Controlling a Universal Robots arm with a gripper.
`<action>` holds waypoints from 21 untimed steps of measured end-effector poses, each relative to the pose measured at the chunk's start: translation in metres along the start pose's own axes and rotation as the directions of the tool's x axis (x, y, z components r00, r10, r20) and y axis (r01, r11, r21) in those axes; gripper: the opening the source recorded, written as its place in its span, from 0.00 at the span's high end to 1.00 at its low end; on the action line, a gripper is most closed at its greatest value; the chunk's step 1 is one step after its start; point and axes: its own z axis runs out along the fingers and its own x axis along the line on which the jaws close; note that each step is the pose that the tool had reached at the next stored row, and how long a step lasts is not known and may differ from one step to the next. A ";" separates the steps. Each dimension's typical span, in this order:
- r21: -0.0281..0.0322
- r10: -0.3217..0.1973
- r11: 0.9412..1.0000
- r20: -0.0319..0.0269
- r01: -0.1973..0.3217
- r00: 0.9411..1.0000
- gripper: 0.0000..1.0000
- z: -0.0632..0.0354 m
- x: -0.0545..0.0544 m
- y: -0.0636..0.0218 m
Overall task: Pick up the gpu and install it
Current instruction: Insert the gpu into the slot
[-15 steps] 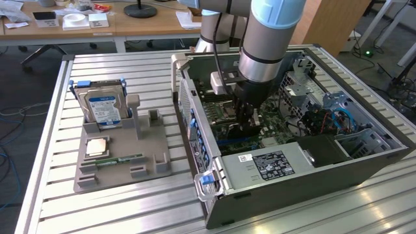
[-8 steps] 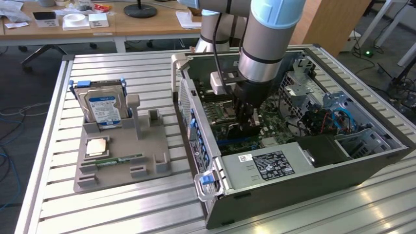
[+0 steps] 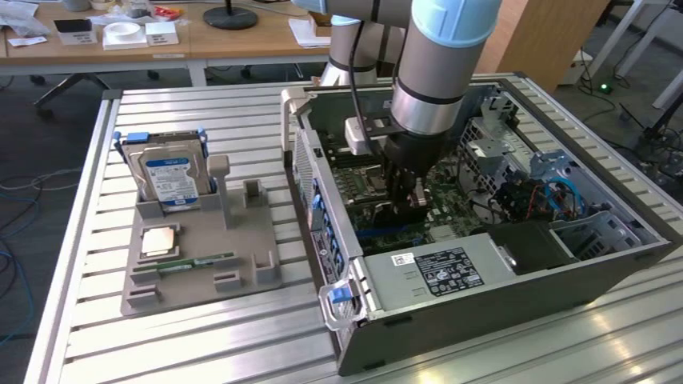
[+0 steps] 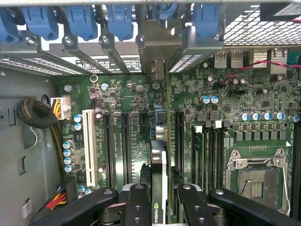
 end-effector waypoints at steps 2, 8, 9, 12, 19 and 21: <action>0.000 0.000 1.000 0.001 0.000 1.000 0.73 0.0002 0.000 0.0004; 0.000 0.000 1.000 0.001 0.000 1.000 0.73 0.0015 0.000 0.0012; 0.000 0.000 1.000 0.001 0.000 1.000 0.73 0.0016 0.000 0.0012; 0.000 0.000 1.000 0.001 0.000 1.000 0.73 0.0021 0.000 0.0014; 0.000 0.000 1.000 0.001 0.000 1.000 0.73 0.0031 0.000 0.0022; 0.000 0.000 1.000 0.001 0.000 1.000 0.73 0.0033 0.000 0.0024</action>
